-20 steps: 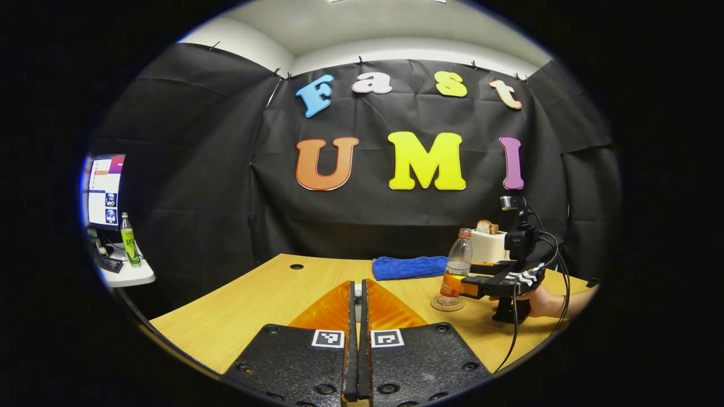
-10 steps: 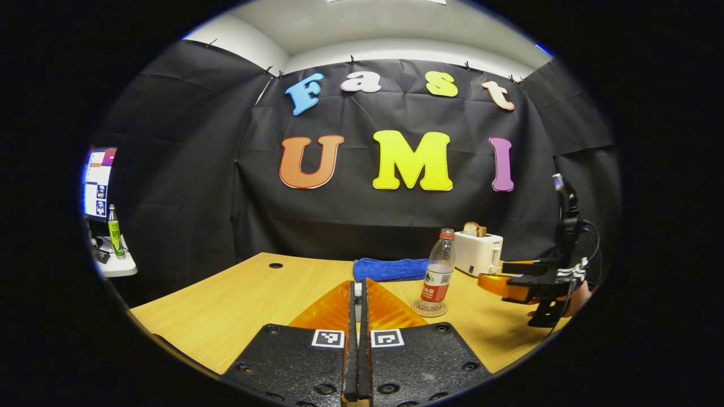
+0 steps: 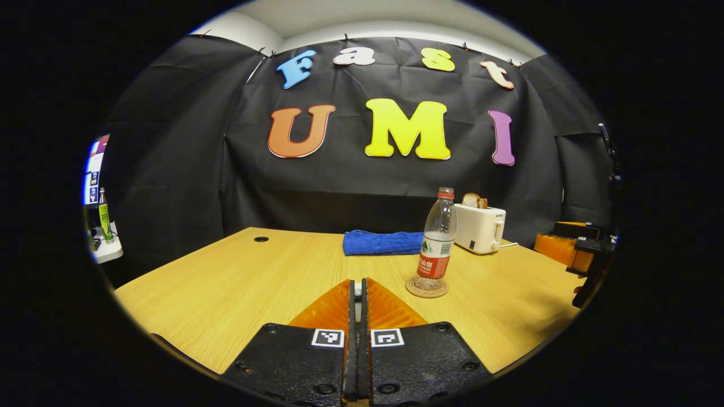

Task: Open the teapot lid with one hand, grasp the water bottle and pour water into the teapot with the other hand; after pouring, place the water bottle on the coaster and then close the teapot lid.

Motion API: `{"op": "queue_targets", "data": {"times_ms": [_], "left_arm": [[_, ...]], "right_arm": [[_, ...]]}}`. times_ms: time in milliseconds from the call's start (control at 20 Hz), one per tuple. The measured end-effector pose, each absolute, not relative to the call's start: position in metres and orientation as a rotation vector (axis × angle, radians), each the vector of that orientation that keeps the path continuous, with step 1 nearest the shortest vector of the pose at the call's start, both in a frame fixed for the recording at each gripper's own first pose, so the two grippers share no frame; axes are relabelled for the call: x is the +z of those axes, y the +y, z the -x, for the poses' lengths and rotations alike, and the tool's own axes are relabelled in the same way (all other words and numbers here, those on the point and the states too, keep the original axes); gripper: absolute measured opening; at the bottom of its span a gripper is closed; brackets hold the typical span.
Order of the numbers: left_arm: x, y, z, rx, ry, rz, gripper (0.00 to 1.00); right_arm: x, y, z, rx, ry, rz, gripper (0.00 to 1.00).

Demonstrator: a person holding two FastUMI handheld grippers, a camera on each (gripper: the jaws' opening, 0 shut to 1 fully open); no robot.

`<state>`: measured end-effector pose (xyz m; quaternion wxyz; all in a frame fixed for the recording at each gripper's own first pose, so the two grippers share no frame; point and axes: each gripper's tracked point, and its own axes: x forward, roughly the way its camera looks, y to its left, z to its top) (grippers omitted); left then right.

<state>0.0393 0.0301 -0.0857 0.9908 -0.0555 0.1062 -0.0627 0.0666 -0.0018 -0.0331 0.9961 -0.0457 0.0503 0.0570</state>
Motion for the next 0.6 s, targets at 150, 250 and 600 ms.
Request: {"op": "queue_targets", "data": {"times_ms": [150,250,600], "left_arm": [[-0.097,0.029,-0.043,-0.123,0.239,0.117,0.03],[-0.102,0.028,-0.044,-0.122,0.255,0.120,0.03],[-0.109,0.026,-0.041,-0.123,0.281,0.106,0.03]], "right_arm": [[-0.037,-0.009,-0.062,0.098,0.104,0.105,0.98],[-0.036,-0.012,-0.059,0.088,0.098,0.120,0.98],[-0.036,-0.013,-0.057,0.080,0.089,0.126,0.98]]}}
